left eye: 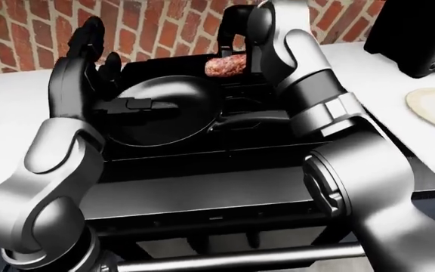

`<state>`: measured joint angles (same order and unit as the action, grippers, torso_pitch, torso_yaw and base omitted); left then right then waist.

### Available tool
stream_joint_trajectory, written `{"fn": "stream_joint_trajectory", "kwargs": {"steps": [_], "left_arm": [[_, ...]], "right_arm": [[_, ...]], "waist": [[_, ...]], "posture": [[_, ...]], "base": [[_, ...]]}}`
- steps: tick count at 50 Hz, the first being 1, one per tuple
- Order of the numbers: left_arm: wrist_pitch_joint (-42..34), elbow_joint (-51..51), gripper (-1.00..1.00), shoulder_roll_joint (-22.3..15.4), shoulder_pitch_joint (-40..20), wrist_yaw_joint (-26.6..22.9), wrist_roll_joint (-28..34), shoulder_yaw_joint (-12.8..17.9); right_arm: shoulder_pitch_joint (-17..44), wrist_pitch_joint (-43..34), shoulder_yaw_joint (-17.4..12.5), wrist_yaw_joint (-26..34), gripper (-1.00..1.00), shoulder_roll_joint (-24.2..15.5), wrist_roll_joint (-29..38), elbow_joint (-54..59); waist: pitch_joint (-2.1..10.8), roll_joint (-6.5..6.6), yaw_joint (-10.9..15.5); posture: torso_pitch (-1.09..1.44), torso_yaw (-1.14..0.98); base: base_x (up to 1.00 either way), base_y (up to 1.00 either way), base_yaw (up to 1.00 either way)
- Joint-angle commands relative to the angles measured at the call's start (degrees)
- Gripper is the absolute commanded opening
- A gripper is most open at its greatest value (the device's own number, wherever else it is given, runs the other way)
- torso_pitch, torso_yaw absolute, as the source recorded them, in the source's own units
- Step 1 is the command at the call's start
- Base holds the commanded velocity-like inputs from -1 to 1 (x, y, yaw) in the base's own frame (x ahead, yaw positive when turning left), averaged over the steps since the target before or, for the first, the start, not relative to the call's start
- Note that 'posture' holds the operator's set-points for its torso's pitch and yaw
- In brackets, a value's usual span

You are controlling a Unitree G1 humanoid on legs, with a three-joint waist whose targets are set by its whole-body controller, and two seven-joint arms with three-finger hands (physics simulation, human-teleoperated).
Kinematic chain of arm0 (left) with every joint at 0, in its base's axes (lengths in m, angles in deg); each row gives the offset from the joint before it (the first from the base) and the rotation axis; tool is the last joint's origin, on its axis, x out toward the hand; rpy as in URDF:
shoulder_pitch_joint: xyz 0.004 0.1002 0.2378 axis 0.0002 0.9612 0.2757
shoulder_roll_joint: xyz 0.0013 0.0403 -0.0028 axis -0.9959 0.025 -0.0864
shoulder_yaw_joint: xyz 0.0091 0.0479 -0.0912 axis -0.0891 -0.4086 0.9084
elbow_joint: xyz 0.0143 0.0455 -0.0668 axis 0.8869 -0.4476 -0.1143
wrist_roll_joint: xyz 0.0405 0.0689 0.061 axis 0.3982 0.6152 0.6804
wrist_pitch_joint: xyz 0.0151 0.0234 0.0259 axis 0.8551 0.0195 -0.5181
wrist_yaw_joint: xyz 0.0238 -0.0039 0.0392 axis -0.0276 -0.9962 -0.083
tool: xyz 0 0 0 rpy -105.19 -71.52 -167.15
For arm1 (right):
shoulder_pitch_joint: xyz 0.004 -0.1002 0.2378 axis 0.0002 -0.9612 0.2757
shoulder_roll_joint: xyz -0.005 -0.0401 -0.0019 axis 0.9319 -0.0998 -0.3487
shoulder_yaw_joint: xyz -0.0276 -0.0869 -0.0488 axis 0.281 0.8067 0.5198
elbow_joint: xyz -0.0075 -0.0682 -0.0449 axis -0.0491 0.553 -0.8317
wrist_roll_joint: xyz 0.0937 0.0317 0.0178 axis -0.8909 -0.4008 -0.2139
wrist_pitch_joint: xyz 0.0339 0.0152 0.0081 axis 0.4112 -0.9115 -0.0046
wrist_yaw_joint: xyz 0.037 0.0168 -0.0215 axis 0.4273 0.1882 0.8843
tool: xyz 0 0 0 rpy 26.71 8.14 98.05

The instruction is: Pick the salami from the plate and place it in the pan.

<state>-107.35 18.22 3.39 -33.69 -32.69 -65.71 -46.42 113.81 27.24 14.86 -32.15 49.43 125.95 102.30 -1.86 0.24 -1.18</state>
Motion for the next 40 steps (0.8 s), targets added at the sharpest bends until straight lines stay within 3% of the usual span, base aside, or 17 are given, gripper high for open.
{"fn": "stream_joint_trajectory", "kwargs": {"steps": [1,4,5,6,7,9,12,14,27,31,34,35,40], "left_arm": [[1.7,1.2,1.00,-0.8,-1.5,0.4,0.6,1.1],[1.7,1.2,1.00,-0.8,-1.4,0.5,0.6,1.0],[1.7,1.2,1.00,-0.8,-1.5,0.5,0.5,1.0],[1.7,1.2,1.00,-0.8,-1.4,0.5,0.5,1.1],[1.7,1.2,1.00,-0.8,-1.4,0.5,0.5,1.1],[1.9,1.1,1.00,-0.8,-1.3,0.4,0.6,0.9],[1.9,1.2,1.00,-0.8,-1.3,0.5,0.6,0.9],[1.4,1.4,1.00,-0.8,-1.5,0.6,0.5,1.0],[1.9,1.2,1.00,-0.8,-1.3,0.5,0.6,0.9],[1.9,1.3,1.00,-0.7,-1.2,0.5,0.6,0.9],[1.8,1.3,1.00,-0.8,-1.3,0.5,0.6,1.0],[1.8,1.2,1.00,-0.7,-1.3,0.5,0.6,0.9],[2.3,0.9,1.00,-0.7,-1.1,0.3,0.8,0.7]], "right_arm": [[2.8,0.7,-0.1,-1.3,-1.00,-0.1,0.1,-2.8],[2.7,0.7,-0.2,-1.3,-1.00,-0.1,0.0,-2.9],[2.6,0.7,-0.2,-1.4,-1.00,-0.1,0.0,-3.0],[2.5,0.7,-0.2,-1.5,-1.00,-0.1,0.0,-2.9],[2.5,0.7,-0.2,-1.5,-1.00,0.0,0.0,-2.9],[2.5,0.6,-0.3,-1.7,-1.00,0.0,-0.1,-2.8],[2.4,0.6,-0.3,-1.7,-1.00,0.0,-0.2,-3.0],[2.3,0.6,-0.4,-2.0,-1.00,0.0,-0.4,-2.9],[2.6,0.9,-0.3,-3.0,-1.00,-0.3,-0.7,-2.5],[2.6,0.8,-0.3,-3.0,-1.00,-0.4,-0.7,-2.7],[2.9,0.9,-0.4,-3.0,-1.00,-0.4,-0.8,-2.6],[3.0,0.9,-0.3,-3.0,-1.00,-0.4,-0.8,-2.5],[4.1,1.0,-0.2,-2.8,-1.00,0.8,-1.2,-3.1]], "waist": [[1.10,0.00,0.4],[0.65,3.01,0.2],[0.95,4.81,0.0],[1.73,7.73,0.0],[1.97,6.78,0.0],[0.63,6.34,-0.1],[1.28,3.83,-0.1],[-0.22,4.47,-0.4],[-0.95,2.99,0.2],[-1.20,1.80,0.8],[-0.66,-0.74,1.7],[-0.86,0.29,1.8],[-0.22,1.88,1.2]], "posture": [[0.00,0.00],[0.00,0.00],[0.00,0.00],[0.00,0.00],[0.00,0.00],[0.00,0.00],[0.00,0.00],[0.00,0.00],[0.00,0.00],[0.00,0.00],[0.00,0.00],[0.00,0.00],[0.00,0.00]], "base": [[0.00,0.48,0.00],[0.00,0.48,0.00],[0.00,0.48,0.00],[0.00,0.48,0.00],[0.00,0.48,0.00],[0.00,0.48,0.00],[0.00,0.35,0.00],[0.00,0.00,0.00],[0.00,0.00,0.00],[0.00,0.00,0.00],[0.00,0.00,0.00],[0.00,0.00,0.00],[0.00,0.00,0.00]]}}
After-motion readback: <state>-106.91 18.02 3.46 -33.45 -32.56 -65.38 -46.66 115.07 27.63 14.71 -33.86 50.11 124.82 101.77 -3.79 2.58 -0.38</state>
